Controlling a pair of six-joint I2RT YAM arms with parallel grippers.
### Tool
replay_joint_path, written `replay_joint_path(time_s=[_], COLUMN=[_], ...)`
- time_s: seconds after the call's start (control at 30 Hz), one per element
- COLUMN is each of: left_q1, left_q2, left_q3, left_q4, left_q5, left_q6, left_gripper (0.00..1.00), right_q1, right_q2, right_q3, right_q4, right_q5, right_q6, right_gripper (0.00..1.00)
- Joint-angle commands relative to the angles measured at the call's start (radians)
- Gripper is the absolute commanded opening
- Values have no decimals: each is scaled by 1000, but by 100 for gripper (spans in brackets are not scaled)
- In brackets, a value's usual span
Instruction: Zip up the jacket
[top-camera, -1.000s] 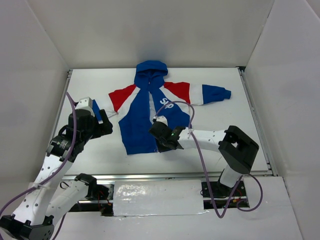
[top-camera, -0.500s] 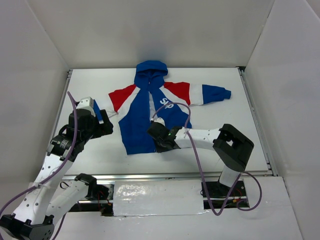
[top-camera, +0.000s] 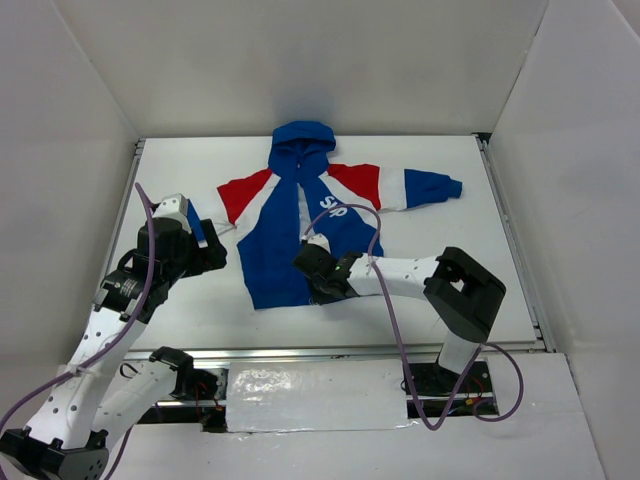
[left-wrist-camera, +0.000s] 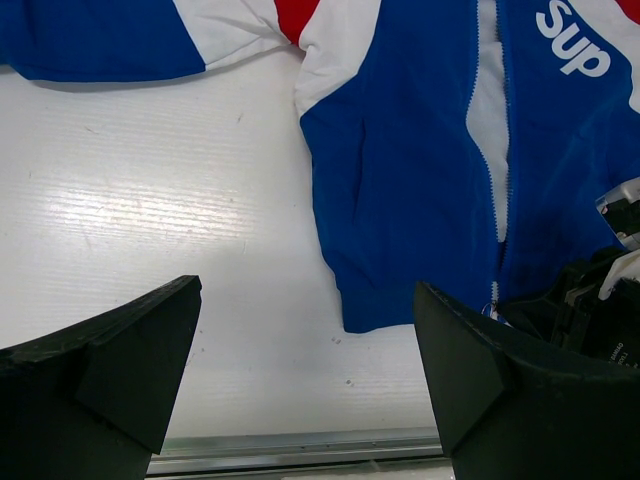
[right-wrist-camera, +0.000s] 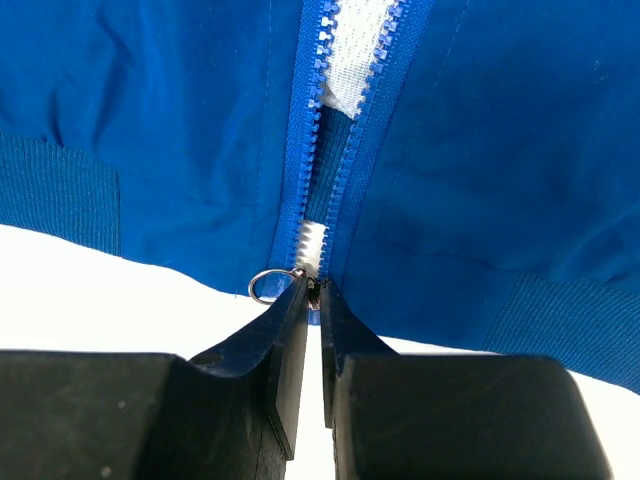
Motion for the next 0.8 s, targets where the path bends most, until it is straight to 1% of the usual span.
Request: replay_joint_path(time_s=[0.0,0.23,0.33,0.37,0.4,0.57,0.67,0.77], left_q1=[6,6,6,6,6,6,6,6], left_q2=[-4,-5,-8,-8,-8,-10,-13,-11], left_q3=[-2,-2,-3,-3,-2,-5,-3,-5], left_q4=[39,39,39,39,39,39,39,39], left_q5=[16,16,16,16,16,16,17,19], left_q6=[21,21,19,21,21,21,21,21], left_gripper=[99,100,99,99,99,99,99,99], right_q1=[11,15,29,29,31,41,43,48], right_q2=[12,15,9,6,4,-24,-45,-57], right_q3=[18,12,15,17,15,-5,-17,-25], right_q4=[6,-6,-22,-35,-42,-57,-74,-75], right_q5=[12,14,37,47,69,119,158,161], right_q6=[17,40,73,86,115,216,317,342], right_gripper=[16,12,8,1,0,0,0,0])
